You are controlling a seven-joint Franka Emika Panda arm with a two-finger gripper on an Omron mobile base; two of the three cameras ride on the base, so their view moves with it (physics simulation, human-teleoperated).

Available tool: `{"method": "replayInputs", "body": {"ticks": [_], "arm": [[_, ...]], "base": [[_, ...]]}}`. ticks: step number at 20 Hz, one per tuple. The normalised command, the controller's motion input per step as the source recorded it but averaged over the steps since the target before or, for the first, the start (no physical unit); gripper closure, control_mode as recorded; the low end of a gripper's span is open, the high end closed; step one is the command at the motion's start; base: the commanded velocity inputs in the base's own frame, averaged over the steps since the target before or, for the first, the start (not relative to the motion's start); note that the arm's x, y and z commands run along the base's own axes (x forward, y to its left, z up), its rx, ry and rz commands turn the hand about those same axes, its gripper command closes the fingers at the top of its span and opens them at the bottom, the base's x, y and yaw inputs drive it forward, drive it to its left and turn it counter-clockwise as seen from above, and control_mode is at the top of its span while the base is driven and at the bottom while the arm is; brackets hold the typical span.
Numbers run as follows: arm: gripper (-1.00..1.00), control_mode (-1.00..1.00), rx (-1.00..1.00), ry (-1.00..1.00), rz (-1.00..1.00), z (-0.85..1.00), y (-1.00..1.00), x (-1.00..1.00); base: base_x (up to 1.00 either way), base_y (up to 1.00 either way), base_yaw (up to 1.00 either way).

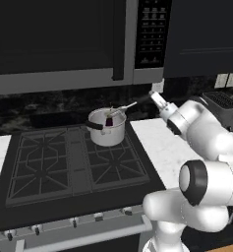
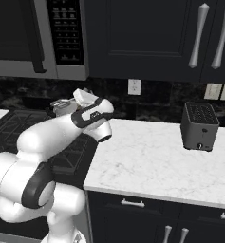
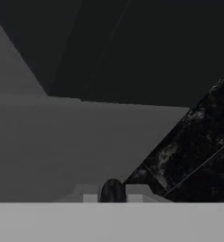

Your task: Put the bell pepper and eggplant in the pot. Retrieve the spatula and lightly stir the vegetables in the pot.

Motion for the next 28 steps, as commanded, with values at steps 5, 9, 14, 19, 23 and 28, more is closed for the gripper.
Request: {"method": "replayInputs", "body": {"ticks": [5,9,14,19,23,28], "arm": [[1.00,-1.00,-0.13,0.00,-0.05,-0.17,0.30,0.55],[1.00,-1.00,-0.12,0.00,-0.06,-0.06,0.32,0.54],[1.00,-1.00,-0.12,0.00,-0.07,-0.11,0.29,0.58],[1.00,-1.00,-0.13,0.00,-0.09,-0.19,0.30,0.56],[1.00,-1.00,-0.15,0.00,-0.11,-0.22,0.28,0.51],[1.00,-1.00,-0.15,0.00,-0.11,-0.33,0.32,0.50]], "base": [[0.00,0.00,0.00],[0.00,0.00,0.00],[0.00,0.00,0.00],[0.00,0.00,0.00],[0.00,0.00,0.00],[0.00,0.00,0.00]]}}
